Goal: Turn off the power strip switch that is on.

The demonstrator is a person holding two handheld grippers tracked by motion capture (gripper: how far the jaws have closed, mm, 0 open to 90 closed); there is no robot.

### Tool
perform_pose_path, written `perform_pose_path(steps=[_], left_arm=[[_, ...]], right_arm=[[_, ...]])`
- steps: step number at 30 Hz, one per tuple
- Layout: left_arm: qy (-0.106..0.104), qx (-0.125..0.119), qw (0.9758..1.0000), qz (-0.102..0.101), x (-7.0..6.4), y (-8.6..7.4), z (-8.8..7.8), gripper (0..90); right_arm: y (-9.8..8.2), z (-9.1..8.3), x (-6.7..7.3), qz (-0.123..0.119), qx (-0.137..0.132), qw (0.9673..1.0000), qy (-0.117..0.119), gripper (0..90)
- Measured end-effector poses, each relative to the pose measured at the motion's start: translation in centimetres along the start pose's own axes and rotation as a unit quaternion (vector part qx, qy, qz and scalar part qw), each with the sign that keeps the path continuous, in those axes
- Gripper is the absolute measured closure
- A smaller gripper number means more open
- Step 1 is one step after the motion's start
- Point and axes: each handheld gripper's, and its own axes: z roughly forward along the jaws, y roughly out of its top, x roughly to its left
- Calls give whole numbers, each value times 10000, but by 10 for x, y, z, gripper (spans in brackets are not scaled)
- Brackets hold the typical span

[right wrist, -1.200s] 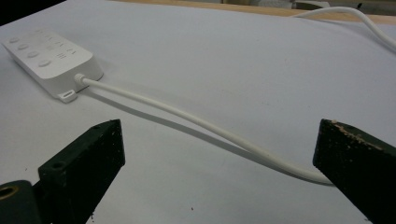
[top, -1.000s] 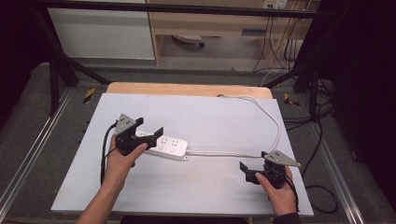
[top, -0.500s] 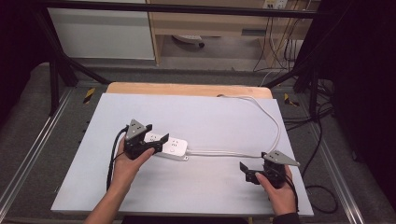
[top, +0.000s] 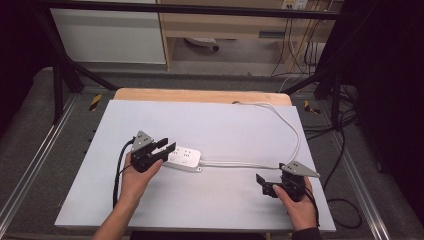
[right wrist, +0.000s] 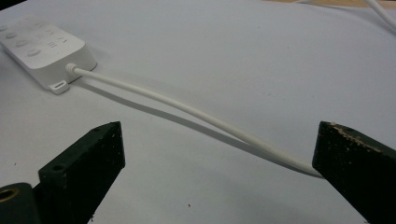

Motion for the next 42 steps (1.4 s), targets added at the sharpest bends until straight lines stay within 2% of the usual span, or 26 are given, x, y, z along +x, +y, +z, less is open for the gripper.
perform_pose_path(steps=[4, 8, 13, 20, 42], left_arm=[[-38, 55, 10000, 15, 2, -4, 1, 734], [-185, 82, 9997, 101, 3, -8, 1, 833], [-232, 138, 9996, 125, 2, -11, 3, 882], [-264, 245, 9992, 153, 2, -16, 3, 900], [-270, 504, 9982, 156, 4, -22, 9, 900]], right_arm=[[0, 0, 0, 1, 9, 10000, 11, 31], [0, 0, 0, 61, -53, 10000, -11, 30], [0, 0, 0, 14, -50, 10000, -4, 25], [0, -1, 0, -83, -87, 9999, 61, 23], [-1, 0, 1, -138, 7, 9999, 80, 23]])
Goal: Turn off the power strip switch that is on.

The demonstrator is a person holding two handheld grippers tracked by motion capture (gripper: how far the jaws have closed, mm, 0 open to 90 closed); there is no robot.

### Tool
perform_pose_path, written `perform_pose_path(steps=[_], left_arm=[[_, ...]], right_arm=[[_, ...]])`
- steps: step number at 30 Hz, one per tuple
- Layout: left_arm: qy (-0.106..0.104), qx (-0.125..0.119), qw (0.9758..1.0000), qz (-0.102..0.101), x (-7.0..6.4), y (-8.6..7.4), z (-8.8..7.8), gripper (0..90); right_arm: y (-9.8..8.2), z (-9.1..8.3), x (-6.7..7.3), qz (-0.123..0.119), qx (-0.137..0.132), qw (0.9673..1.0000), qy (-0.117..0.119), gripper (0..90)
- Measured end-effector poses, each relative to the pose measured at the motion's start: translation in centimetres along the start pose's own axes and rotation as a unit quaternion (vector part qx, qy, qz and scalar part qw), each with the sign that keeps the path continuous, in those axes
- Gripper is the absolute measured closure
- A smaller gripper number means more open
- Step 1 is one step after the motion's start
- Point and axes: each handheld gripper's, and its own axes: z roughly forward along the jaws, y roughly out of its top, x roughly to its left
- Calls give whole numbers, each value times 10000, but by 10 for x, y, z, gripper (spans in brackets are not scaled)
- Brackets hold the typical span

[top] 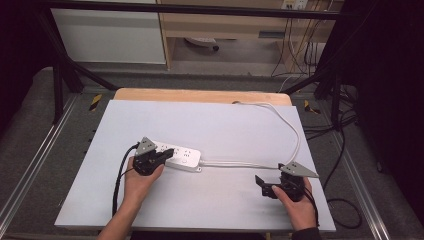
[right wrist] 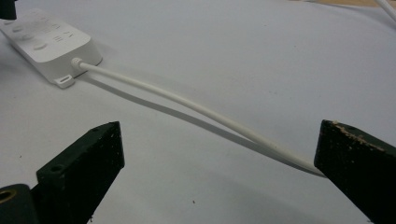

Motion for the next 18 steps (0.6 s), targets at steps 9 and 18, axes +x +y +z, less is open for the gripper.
perform_pose_path(steps=[9, 18], left_arm=[[-10, 58, 10000, -34, 1, -1, 2, 900], [17, 115, 9999, -42, 3, -3, 4, 900]], right_arm=[[0, -1, 1, -35, -26, 10000, 11, 29], [0, 0, 1, -36, 25, 10000, 37, 28]])
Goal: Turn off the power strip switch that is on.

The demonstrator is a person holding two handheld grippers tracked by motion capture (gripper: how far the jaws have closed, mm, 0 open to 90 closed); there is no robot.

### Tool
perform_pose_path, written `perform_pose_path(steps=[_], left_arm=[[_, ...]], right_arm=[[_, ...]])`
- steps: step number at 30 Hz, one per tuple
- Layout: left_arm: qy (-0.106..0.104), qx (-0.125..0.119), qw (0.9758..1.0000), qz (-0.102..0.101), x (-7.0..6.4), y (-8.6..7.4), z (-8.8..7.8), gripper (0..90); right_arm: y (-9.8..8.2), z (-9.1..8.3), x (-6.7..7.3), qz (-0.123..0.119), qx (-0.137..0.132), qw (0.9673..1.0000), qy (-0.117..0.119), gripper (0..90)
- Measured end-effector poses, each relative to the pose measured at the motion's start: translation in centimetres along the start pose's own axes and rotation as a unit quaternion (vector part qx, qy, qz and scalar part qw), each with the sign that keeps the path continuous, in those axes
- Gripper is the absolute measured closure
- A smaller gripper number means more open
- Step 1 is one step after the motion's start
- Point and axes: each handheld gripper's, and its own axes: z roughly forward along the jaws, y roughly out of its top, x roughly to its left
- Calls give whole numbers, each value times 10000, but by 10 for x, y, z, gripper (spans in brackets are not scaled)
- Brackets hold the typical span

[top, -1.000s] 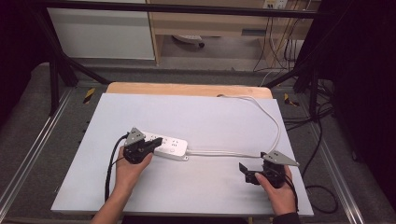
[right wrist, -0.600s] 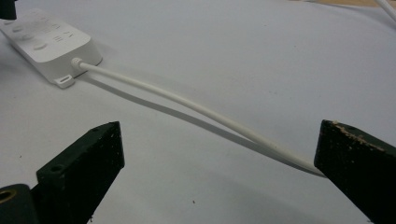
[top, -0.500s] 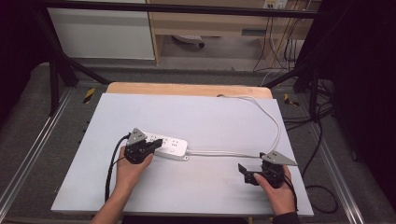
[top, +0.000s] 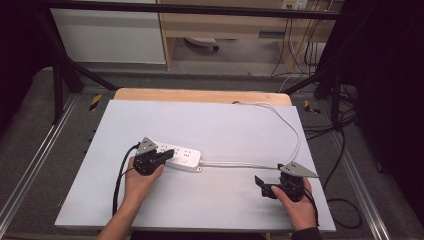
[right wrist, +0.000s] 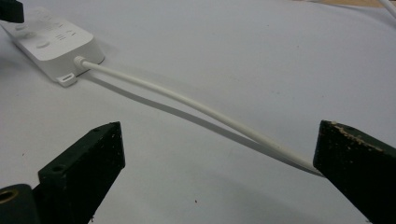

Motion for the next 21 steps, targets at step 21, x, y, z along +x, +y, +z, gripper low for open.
perform_pose_path(steps=[21], left_arm=[[8, 147, 9999, 24, 2, -4, 4, 900]], right_arm=[[0, 0, 1, 20, 32, 10000, 29, 30]])
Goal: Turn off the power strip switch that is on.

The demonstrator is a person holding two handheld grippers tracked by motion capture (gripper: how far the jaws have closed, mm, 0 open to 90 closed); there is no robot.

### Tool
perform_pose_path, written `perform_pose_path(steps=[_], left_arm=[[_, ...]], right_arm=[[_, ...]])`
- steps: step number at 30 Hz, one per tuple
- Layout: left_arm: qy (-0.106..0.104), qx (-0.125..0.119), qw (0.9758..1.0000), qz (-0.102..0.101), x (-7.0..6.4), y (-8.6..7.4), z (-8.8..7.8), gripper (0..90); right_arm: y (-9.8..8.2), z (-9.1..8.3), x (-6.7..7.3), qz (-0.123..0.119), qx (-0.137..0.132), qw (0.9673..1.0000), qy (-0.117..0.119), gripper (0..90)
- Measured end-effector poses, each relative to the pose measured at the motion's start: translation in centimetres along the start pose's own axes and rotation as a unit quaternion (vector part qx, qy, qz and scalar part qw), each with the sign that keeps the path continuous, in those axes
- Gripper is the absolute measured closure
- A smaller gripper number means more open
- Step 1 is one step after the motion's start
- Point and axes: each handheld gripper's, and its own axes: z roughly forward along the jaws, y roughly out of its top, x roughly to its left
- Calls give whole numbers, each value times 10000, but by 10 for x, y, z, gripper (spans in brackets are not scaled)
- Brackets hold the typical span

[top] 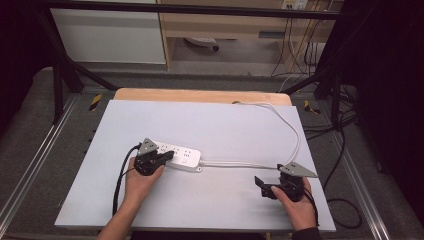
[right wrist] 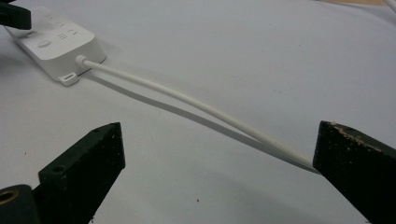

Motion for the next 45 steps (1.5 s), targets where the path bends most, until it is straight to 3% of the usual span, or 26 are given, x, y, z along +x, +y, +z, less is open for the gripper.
perform_pose_path(steps=[45], left_arm=[[10, 40, 10000, 9, 0, -3, 4, 900]], right_arm=[[0, 0, 0, 21, 3, 10000, -6, 30]])
